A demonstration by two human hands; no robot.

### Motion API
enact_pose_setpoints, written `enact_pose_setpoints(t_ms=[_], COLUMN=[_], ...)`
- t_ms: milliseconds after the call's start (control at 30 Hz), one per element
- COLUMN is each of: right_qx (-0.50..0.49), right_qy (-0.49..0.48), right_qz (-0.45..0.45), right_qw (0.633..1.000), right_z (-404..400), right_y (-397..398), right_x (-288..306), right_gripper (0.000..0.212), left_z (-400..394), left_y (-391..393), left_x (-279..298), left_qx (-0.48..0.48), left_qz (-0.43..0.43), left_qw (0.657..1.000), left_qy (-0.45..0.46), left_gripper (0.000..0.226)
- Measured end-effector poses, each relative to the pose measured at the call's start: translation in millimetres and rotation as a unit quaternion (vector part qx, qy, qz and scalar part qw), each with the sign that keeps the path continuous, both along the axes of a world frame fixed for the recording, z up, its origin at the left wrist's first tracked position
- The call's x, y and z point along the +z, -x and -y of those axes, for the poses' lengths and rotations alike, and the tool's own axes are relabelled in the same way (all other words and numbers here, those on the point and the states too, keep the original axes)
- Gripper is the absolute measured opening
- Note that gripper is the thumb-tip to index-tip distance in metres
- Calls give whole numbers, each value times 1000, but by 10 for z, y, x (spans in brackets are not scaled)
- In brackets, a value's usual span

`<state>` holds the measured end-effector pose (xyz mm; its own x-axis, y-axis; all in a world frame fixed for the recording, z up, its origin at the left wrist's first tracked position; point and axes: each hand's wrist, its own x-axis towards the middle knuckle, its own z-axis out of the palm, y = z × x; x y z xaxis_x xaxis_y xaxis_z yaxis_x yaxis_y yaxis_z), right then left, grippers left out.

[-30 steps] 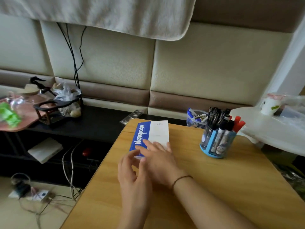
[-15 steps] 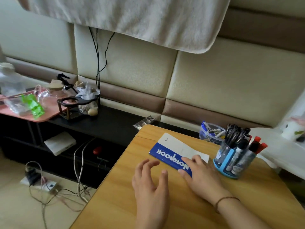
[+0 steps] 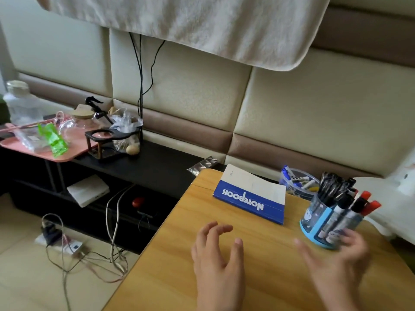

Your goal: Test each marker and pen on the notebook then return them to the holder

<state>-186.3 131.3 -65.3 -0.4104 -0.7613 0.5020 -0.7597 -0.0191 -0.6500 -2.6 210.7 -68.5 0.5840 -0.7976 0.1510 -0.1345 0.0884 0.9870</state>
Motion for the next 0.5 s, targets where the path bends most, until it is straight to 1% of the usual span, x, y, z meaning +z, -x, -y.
enact_pose_setpoints(t_ms=[33,67,100,133,167,200,267,300,367,400,467,500], right_qx=[-37,-54,-59,-58,-52,-49,-41,-35,-20,-19,-7,-14], right_qy=[-35,-90,-143,-193,-217,-230,-217,-216,-237,-245,-256,-287], right_qz=[43,77,91,82,60,36,42,50,30,22,15,-17], right_qw=[998,991,984,976,973,971,974,975,971,969,967,958], right_z=[58,141,258,338,448,516,630,674,744,731,704,657], right_y=[173,296,388,416,450,433,347,303,273,241,259,280], right_x=[41,103,124,150,96,55,28,35,81,117,94,114], right_gripper=[119,126,129,129,126,122,110,105,98,95,90,94], left_z=[0,-6,-14,-20,-28,-29,-22,-13,25,52,68,64], left_y=[18,35,47,54,52,46,34,31,45,57,80,86], left_x=[-13,-17,-16,-12,-5,-9,-49,-87,-190,-245,-301,-309], left_qx=[-5,-9,-11,-11,-13,-15,-15,-17,-15,-10,-5,-17], left_qz=[9,19,26,35,46,60,104,129,182,229,329,362], left_qw=[1000,1000,1000,999,999,998,994,992,983,973,944,932], left_qy=[-4,-6,-8,-12,-16,-16,-5,-1,-5,-11,-22,-29], left_gripper=[16,15,13,13,18,26,38,40,37,32,23,23])
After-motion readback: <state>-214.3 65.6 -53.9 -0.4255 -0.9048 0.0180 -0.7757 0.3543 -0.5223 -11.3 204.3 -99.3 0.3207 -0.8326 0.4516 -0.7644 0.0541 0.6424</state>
